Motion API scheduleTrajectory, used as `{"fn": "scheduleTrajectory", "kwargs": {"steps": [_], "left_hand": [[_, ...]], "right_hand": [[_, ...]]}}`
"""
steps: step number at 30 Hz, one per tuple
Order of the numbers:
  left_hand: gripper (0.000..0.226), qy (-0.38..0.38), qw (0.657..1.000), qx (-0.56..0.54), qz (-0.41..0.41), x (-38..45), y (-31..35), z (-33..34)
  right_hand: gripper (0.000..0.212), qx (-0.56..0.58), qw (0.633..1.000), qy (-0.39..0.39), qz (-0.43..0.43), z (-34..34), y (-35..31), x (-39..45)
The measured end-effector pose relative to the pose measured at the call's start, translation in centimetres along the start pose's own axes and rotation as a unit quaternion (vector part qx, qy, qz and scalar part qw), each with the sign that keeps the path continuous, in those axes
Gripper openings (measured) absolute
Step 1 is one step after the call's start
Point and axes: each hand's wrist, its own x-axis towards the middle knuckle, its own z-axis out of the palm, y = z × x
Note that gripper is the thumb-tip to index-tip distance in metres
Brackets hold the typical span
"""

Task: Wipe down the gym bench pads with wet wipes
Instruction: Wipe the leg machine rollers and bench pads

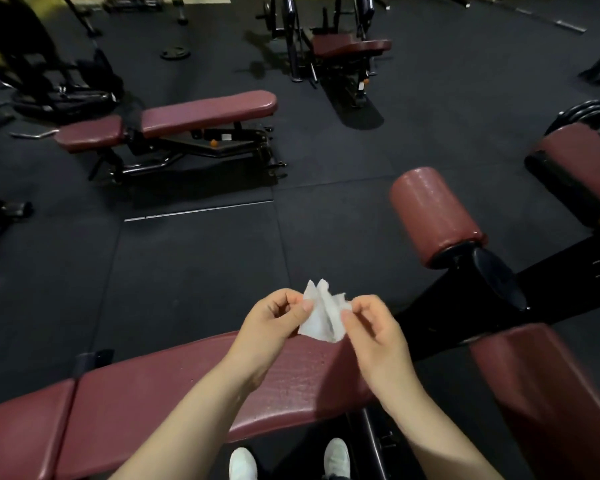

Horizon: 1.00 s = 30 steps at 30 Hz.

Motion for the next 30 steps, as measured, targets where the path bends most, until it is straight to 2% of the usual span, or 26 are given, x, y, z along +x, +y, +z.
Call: {"fn": "scheduleTrajectory", "kwargs": {"steps": [2, 4, 7, 9, 11, 13, 15, 17, 19, 22, 26, 28, 30], "left_hand": [[0.027, 0.002, 1.000, 0.001, -0.006, -0.3, 0.0, -1.3], [0.031, -0.002, 1.000, 0.001, -0.007, -0.5, -0.1, -2.4], [0.031, -0.018, 0.999, 0.010, -0.026, -0.9, -0.5, -3.8], [0.026, -0.027, 0.998, 0.029, -0.049, -1.0, -0.7, -4.4], [0.023, -0.018, 0.998, 0.039, -0.053, -1.1, -0.7, -4.6], [0.038, -0.019, 0.999, 0.028, -0.038, -1.1, 0.0, -4.6], [0.046, -0.058, 0.998, 0.021, -0.025, -1.1, 1.0, -4.5], [0.038, -0.099, 0.994, 0.050, -0.024, -1.0, 1.8, -4.2], [0.028, -0.106, 0.992, 0.065, -0.026, -0.8, 2.0, -4.0], [0.022, -0.063, 0.994, 0.082, -0.016, -0.8, 1.8, -3.6], [0.025, 0.033, 0.992, 0.119, -0.004, -0.5, 1.4, -3.2], [0.023, 0.064, 0.990, 0.126, -0.006, -0.3, 1.4, -3.1], [0.016, 0.085, 0.988, 0.131, 0.002, -0.2, 1.4, -3.1]], "right_hand": [[0.020, 0.121, 0.990, 0.014, 0.069, 0.6, -0.2, 0.1], [0.016, 0.279, 0.951, 0.026, 0.127, 1.1, -0.6, 0.5], [0.014, 0.378, 0.909, 0.052, 0.168, 1.4, -1.8, 1.4], [0.017, 0.379, 0.908, 0.048, 0.169, 1.5, -2.3, 1.9], [0.019, 0.334, 0.929, 0.029, 0.153, 1.6, -2.7, 2.1], [0.017, 0.274, 0.951, 0.001, 0.142, 1.8, -3.1, 2.3], [0.012, 0.226, 0.965, -0.027, 0.131, 2.0, -3.5, 2.4], [0.008, 0.191, 0.974, -0.038, 0.112, 2.3, -3.8, 2.5], [0.008, 0.176, 0.979, -0.023, 0.103, 2.4, -3.8, 2.5], [0.009, 0.191, 0.973, 0.002, 0.131, 2.5, -3.3, 2.5], [0.026, 0.228, 0.946, -0.066, 0.223, 3.1, -1.9, 1.5], [0.037, 0.253, 0.942, -0.062, 0.211, 3.2, -1.1, 1.0], [0.047, 0.211, 0.964, -0.026, 0.159, 3.1, -0.4, 0.8]]}}
